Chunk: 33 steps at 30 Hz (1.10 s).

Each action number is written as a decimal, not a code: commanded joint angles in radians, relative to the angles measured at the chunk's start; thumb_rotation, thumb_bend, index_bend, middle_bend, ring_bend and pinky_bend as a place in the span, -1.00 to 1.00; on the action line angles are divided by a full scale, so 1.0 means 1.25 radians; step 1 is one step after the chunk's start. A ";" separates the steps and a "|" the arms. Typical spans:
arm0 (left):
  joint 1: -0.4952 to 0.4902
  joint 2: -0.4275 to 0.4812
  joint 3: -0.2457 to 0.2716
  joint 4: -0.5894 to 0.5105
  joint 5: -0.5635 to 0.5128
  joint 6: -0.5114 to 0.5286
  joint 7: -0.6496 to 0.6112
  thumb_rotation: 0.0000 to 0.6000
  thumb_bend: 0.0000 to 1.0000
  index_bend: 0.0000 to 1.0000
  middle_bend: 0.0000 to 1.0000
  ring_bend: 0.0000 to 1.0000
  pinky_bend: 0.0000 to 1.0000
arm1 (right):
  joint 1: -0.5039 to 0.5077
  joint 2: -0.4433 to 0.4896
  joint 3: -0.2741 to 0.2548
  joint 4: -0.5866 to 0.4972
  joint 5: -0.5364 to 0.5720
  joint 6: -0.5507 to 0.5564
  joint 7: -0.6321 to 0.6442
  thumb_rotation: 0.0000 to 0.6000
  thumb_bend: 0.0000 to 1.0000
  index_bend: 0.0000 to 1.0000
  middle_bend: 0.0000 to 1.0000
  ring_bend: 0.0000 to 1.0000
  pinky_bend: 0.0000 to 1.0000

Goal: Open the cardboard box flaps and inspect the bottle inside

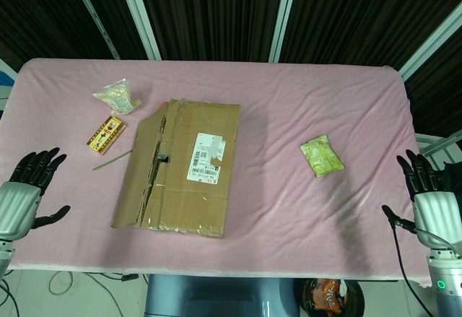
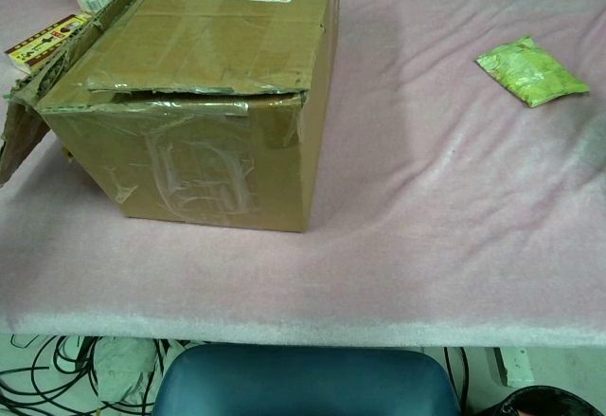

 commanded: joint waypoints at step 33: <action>0.052 -0.113 -0.045 0.176 0.008 0.046 -0.145 1.00 -0.70 -1.00 -0.95 -0.98 -0.89 | 0.743 -0.086 0.251 -0.150 0.231 -0.677 -0.127 1.00 1.00 -0.31 -0.47 -0.64 -0.46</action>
